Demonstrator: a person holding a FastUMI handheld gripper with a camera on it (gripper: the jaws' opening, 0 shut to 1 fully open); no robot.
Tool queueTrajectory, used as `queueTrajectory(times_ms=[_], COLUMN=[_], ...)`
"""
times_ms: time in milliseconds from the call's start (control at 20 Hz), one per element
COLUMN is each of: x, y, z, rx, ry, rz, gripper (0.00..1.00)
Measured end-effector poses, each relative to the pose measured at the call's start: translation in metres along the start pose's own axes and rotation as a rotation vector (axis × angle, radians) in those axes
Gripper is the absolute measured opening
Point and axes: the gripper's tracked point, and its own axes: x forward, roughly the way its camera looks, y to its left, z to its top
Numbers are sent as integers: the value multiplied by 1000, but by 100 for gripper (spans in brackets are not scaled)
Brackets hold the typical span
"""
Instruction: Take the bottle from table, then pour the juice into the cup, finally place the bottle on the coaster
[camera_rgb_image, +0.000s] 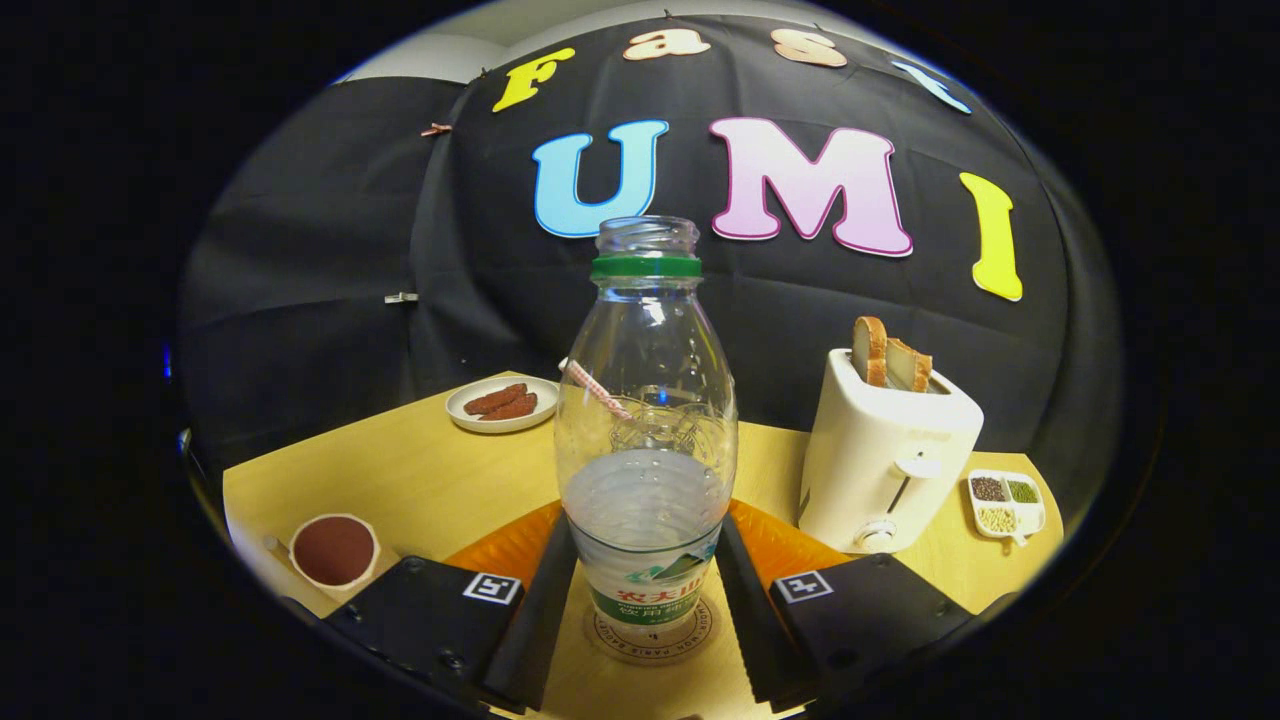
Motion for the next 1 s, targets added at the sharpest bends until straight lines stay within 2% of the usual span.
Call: queueTrajectory(times_ms=[800, 1000], x=[0, 0], y=[-5, 0], z=[-16, -22], rx=[-4, 1], ry=[30, 43], rz=[7, 8], gripper=[80, 92])
